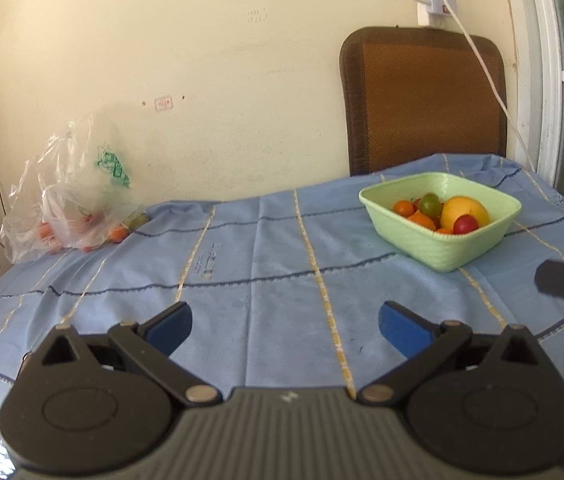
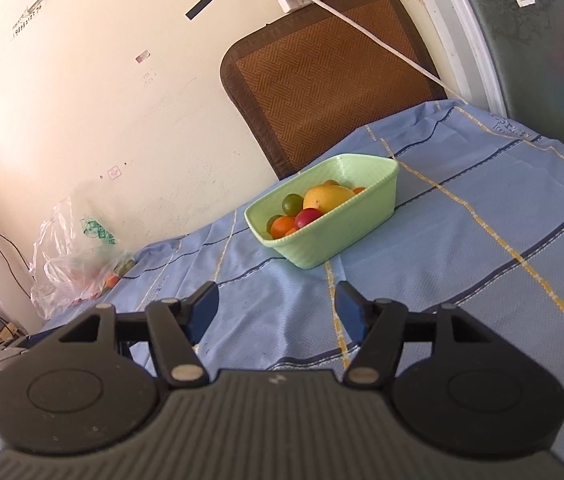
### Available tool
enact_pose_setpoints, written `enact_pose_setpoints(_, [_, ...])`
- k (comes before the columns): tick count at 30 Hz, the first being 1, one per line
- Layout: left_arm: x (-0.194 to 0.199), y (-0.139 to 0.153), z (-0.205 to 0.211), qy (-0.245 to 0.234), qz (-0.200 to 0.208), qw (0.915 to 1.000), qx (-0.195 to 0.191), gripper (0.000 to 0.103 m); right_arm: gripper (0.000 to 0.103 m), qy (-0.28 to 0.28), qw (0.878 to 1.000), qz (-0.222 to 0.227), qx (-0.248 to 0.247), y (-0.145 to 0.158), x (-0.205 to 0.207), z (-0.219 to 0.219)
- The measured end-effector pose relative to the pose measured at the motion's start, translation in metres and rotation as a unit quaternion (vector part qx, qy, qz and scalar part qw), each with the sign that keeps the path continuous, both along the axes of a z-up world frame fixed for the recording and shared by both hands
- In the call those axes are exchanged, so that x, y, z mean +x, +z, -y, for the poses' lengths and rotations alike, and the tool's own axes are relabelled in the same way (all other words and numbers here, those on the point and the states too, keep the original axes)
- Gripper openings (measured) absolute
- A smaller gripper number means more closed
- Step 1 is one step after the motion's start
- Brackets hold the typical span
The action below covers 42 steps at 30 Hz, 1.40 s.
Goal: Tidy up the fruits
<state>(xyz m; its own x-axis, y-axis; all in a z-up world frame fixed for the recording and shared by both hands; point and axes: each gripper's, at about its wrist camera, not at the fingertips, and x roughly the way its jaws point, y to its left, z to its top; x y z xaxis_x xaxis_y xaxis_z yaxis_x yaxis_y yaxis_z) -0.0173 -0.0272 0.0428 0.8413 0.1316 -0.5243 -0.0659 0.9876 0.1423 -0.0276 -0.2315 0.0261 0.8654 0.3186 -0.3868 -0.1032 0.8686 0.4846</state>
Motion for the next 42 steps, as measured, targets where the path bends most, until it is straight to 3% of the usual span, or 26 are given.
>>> enact_pose_setpoints(1, [0.000, -0.001, -0.001, -0.002, -0.004, 1.0000, -0.001, 0.103, 0.076, -0.004, 1.000, 0.001, 0.003, 0.001, -0.001, 0.001])
enact_pose_setpoints(19, [0.001, -0.015, -0.009, 0.010, -0.020, 0.9997, 0.010, 0.103, 0.076, -0.002, 1.000, -0.009, 0.000, -0.004, 0.001, -0.005])
enact_pose_setpoints(27, [0.007, -0.028, -0.007, 0.014, -0.058, 0.9982, 0.009, 0.103, 0.077, -0.005, 1.000, -0.009, -0.002, -0.007, 0.003, -0.004])
enact_pose_setpoints(42, [0.010, -0.031, -0.002, 0.010, -0.067, 0.9976, 0.011, 0.103, 0.079, -0.007, 1.000, -0.024, 0.011, -0.018, 0.010, 0.003])
